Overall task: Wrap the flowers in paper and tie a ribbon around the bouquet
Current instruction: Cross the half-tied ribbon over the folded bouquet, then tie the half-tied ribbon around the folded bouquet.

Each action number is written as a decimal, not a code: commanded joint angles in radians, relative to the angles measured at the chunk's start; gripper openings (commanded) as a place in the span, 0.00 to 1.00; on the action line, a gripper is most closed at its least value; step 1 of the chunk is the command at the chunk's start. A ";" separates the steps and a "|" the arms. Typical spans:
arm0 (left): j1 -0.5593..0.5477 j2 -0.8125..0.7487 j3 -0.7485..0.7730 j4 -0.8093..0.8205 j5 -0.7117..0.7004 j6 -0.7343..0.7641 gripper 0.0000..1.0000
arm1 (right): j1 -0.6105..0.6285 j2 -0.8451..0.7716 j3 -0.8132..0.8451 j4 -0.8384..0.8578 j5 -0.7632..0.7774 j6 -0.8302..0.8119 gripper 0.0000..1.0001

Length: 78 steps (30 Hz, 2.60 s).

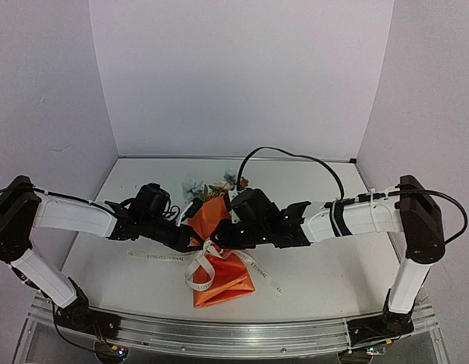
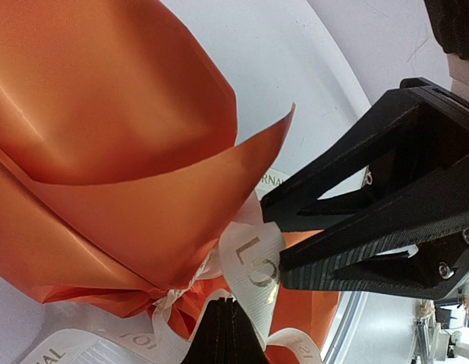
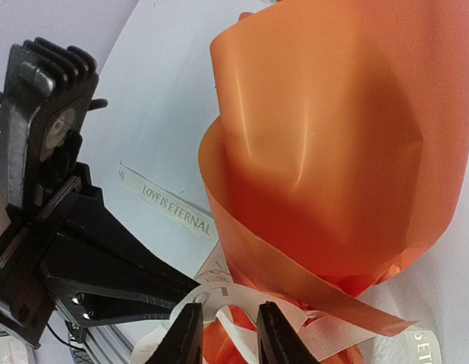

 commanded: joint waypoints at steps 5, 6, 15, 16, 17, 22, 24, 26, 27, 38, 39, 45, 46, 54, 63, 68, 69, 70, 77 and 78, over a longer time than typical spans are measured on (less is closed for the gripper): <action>-0.004 -0.009 0.033 0.027 -0.011 0.005 0.00 | 0.009 -0.003 0.024 -0.036 0.033 0.002 0.04; -0.004 -0.010 0.031 0.027 -0.017 0.001 0.00 | 0.010 -0.008 0.019 -0.038 0.038 0.004 0.01; -0.003 -0.037 0.003 0.046 -0.085 -0.041 0.00 | 0.013 -0.048 -0.041 -0.068 0.098 0.017 0.00; -0.003 -0.042 -0.001 0.050 -0.092 -0.047 0.00 | 0.012 -0.051 -0.045 -0.080 0.105 0.017 0.00; -0.003 -0.048 -0.005 0.054 -0.100 -0.051 0.00 | 0.012 -0.054 -0.049 -0.087 0.111 0.018 0.00; -0.002 -0.065 -0.020 0.075 -0.123 -0.069 0.00 | 0.012 -0.057 -0.058 -0.094 0.123 0.020 0.00; -0.002 -0.069 -0.023 0.080 -0.134 -0.072 0.00 | 0.013 -0.057 -0.054 -0.097 0.127 0.019 0.00; -0.002 -0.084 -0.032 0.090 -0.157 -0.080 0.00 | 0.012 -0.056 -0.047 -0.108 0.135 0.019 0.00; -0.001 -0.088 -0.038 0.093 -0.164 -0.081 0.00 | 0.012 -0.056 -0.042 -0.113 0.138 0.017 0.00; 0.016 -0.089 -0.056 0.084 -0.258 -0.100 0.00 | 0.012 -0.064 -0.013 -0.170 0.175 -0.016 0.00; 0.018 -0.095 -0.059 0.085 -0.270 -0.103 0.00 | 0.012 -0.064 -0.013 -0.173 0.176 -0.016 0.00; 0.026 -0.139 -0.072 0.105 -0.319 -0.116 0.00 | 0.012 -0.074 -0.017 -0.189 0.187 -0.021 0.00; 0.026 -0.144 -0.072 0.108 -0.326 -0.118 0.00 | 0.012 -0.076 -0.014 -0.194 0.190 -0.025 0.00; 0.026 -0.122 -0.049 0.117 -0.304 -0.116 0.00 | 0.012 -0.107 0.020 -0.209 0.145 -0.089 0.09; 0.026 -0.111 -0.052 0.125 -0.294 -0.125 0.00 | 0.057 -0.155 0.036 -0.217 0.049 -0.183 0.38; 0.026 -0.109 -0.049 0.124 -0.292 -0.124 0.00 | 0.125 -0.148 0.048 -0.225 -0.011 -0.265 0.50; 0.026 -0.109 -0.049 0.124 -0.292 -0.123 0.00 | 0.134 -0.134 0.057 -0.232 -0.027 -0.278 0.51; 0.026 -0.108 -0.048 0.122 -0.292 -0.123 0.00 | 0.143 -0.118 0.066 -0.238 -0.046 -0.291 0.52; 0.026 -0.105 -0.040 0.113 -0.295 -0.126 0.00 | 0.174 -0.017 0.128 -0.263 -0.085 -0.360 0.43; 0.026 -0.105 -0.039 0.110 -0.295 -0.126 0.00 | 0.174 -0.005 0.136 -0.266 -0.079 -0.364 0.42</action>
